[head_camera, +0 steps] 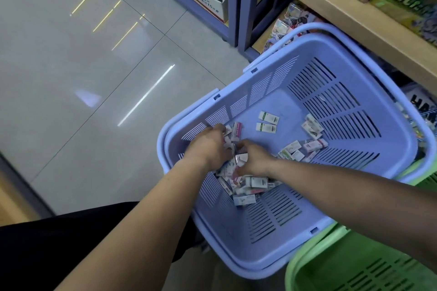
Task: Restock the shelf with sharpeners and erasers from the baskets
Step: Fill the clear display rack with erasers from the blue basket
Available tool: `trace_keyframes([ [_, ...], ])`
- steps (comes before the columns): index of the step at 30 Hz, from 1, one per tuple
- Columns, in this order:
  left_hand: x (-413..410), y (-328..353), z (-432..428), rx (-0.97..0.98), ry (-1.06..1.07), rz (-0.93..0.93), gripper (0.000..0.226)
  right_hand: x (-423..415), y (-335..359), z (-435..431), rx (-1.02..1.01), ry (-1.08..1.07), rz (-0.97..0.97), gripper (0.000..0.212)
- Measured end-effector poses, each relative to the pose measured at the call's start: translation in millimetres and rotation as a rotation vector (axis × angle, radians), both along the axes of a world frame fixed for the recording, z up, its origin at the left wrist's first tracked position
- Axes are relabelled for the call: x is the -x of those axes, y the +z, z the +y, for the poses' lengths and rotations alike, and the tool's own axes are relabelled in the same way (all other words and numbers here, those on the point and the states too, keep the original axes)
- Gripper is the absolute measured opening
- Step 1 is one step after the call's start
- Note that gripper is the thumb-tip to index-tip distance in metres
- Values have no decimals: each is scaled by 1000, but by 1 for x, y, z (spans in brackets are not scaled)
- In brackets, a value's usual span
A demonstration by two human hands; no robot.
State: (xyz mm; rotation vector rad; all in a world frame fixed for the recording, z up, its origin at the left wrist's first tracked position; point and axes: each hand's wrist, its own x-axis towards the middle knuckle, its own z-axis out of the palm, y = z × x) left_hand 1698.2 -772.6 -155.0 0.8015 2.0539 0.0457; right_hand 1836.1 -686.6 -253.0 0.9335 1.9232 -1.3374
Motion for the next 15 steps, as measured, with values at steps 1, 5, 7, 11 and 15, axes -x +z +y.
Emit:
trace_keyframes([
  [1,0,-1,0,-1,-2,4,61,2,-2,1,1,0,10,90],
  [5,-1,-2,0,6,-3,8,64,7,-4,4,25,-19,20,96],
  [7,-1,-3,-1,1,8,0,64,8,-7,3,68,42,14,90],
  [11,0,-5,-1,-8,17,4,65,7,-8,-4,17,161,49,91],
  [15,0,-4,-1,0,31,-13,64,8,-2,-1,21,162,84,95],
])
